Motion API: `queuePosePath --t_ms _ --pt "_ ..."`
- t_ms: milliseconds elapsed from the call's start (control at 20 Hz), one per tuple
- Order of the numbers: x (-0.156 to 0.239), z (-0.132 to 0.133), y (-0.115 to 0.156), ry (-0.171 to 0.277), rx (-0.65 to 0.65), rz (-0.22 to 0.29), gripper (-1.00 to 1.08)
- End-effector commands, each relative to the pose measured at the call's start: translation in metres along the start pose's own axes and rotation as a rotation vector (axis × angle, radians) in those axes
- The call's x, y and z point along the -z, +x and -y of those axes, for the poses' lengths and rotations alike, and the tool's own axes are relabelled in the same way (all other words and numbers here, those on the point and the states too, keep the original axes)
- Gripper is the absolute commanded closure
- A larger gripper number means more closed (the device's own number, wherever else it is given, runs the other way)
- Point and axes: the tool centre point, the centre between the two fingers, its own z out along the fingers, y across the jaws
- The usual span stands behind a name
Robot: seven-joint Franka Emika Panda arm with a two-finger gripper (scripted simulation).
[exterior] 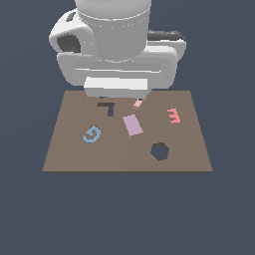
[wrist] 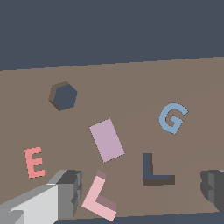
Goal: Insert a designated object into the corresponding slot on a board.
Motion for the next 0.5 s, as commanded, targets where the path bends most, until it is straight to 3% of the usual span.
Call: queuePosePath --t_ms 0,450 --pt "0.0 0.0 0.0 0.0 0.0 0.0 -0.92" --pt "-0.013 0.001 -0.013 -0.002 -0.051 0.002 -0.92"
